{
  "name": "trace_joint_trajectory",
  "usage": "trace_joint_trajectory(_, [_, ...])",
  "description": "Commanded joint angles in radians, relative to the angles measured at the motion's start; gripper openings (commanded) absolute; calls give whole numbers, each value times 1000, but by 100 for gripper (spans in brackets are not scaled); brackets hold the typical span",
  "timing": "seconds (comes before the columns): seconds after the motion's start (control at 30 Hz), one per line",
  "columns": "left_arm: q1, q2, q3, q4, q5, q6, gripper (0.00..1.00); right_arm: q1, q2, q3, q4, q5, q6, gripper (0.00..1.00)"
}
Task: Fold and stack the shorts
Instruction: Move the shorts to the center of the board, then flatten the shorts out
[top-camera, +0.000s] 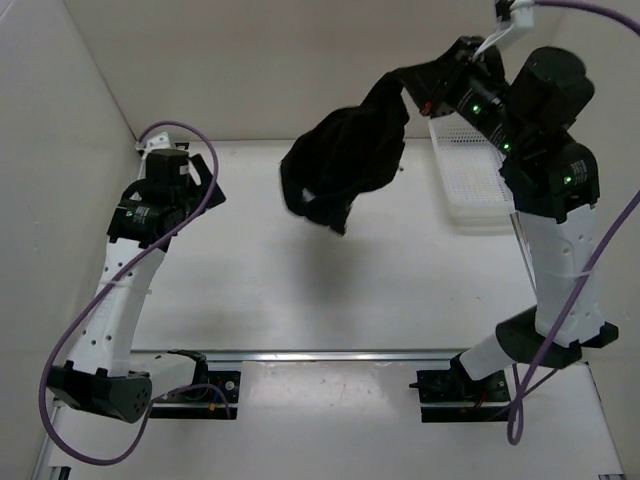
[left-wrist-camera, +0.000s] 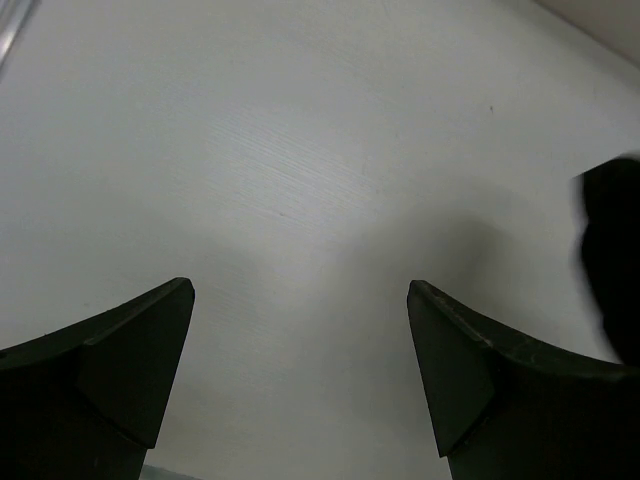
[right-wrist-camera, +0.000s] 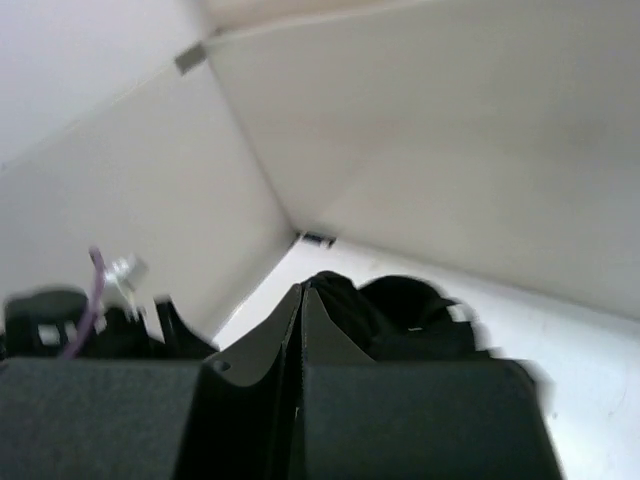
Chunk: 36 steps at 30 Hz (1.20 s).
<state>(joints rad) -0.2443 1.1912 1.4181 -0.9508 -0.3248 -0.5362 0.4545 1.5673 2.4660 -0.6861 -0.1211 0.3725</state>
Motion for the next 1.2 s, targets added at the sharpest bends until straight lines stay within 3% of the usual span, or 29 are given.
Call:
trace_joint_trajectory(0.0, [71, -67, 80, -54, 21, 4, 100, 59, -57, -257, 31, 63, -35, 0])
trace_joint_trajectory(0.07, [83, -79, 90, -72, 41, 4, 100, 85, -104, -425, 31, 81, -35, 0])
trace_joint_trajectory(0.1, [83, -94, 90, -72, 41, 4, 100, 116, -104, -588, 42, 92, -35, 3])
trace_joint_trajectory(0.17, [83, -113, 71, -72, 41, 4, 100, 142, -104, -730, 42, 92, -59, 24])
trace_joint_trajectory(0.2, [83, -122, 62, -72, 53, 13, 100, 154, -52, -796, 16, 106, -69, 47])
trace_joint_trajectory(0.23, [83, -136, 62, -72, 65, 13, 100, 154, -26, -812, -18, 119, -69, 57])
trace_joint_trajectory(0.33, [83, -136, 24, -82, 171, 50, 100, 154, 4, -890, -59, 210, -38, 75])
trace_joint_trajectory(0.53, [-39, -101, -155, -108, 372, 30, 87, 124, -104, -1022, -41, 239, 32, 78])
trace_joint_trajectory(0.67, [-237, -61, -364, -63, 409, -115, 92, 124, -151, -1157, -29, 239, 66, 78])
trace_joint_trajectory(0.77, [-303, -4, -415, 9, 374, -175, 93, 124, -173, -1246, -7, 212, 89, 78])
trace_joint_trajectory(0.87, [-285, 82, -424, 26, 262, -217, 95, 150, -173, -1285, 5, 152, 89, 76])
trace_joint_trajectory(0.97, [-224, 128, -415, 36, 185, -229, 100, 257, -139, -1285, 14, 100, 60, 89])
trace_joint_trajectory(1.07, [-153, 194, -415, 72, 193, -199, 100, 358, -101, -1331, -10, 129, 98, 100])
trace_joint_trajectory(1.17, [-144, 293, -392, 99, 217, -176, 100, 371, -92, -1398, 16, 106, 150, 100])
